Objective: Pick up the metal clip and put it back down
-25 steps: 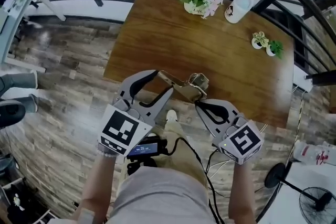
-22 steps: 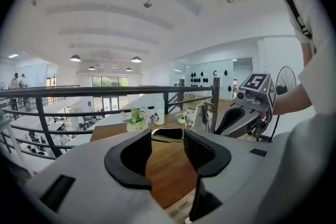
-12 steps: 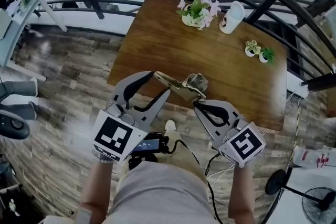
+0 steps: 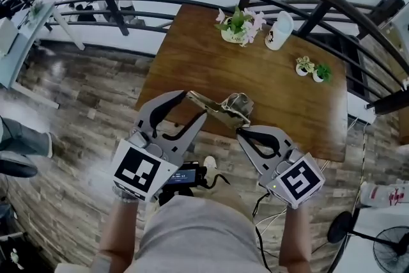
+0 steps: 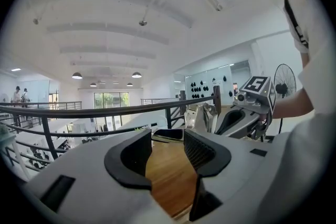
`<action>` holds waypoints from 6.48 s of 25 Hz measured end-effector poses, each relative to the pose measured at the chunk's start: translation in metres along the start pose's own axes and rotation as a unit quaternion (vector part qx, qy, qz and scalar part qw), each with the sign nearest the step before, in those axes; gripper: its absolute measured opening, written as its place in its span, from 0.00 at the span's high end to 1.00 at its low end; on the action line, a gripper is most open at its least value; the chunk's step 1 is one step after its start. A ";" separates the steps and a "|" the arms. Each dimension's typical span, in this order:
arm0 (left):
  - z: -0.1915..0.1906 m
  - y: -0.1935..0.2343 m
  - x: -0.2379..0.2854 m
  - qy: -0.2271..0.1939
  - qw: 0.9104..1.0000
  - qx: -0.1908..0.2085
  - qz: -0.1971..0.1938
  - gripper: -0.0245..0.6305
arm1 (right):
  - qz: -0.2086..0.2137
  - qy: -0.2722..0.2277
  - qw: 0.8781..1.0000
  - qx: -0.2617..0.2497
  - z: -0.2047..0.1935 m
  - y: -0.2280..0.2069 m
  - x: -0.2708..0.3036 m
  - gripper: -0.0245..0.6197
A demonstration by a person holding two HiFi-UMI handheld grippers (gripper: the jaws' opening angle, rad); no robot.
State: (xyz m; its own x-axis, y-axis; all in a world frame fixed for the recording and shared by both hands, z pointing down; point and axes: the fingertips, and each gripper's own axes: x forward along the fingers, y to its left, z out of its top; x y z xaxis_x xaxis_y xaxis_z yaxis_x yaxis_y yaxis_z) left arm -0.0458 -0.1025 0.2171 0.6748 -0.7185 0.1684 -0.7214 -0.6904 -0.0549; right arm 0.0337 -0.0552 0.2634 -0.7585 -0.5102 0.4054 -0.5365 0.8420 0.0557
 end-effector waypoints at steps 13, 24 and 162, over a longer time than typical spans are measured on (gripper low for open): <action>-0.001 0.003 0.000 0.004 1.000 0.000 0.007 0.66 | -0.002 0.010 1.000 -0.002 -0.001 0.000 0.003 0.93; -0.007 0.004 0.004 0.012 1.000 0.002 0.017 0.69 | 0.003 0.006 1.000 0.004 -0.004 -0.001 0.005 0.93; -0.160 -0.010 0.067 0.158 0.985 -0.066 -0.026 0.95 | -0.148 0.070 0.976 0.144 -0.138 -0.076 0.037 0.96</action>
State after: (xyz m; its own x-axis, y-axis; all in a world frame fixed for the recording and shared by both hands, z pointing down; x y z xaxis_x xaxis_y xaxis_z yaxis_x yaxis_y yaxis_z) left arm -0.0186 -0.1303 0.3864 0.6445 -0.6050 0.4675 -0.7148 -0.6938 0.0878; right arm 0.0981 -0.1139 0.4003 -0.5077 -0.6772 0.5326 -0.8212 0.5673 -0.0615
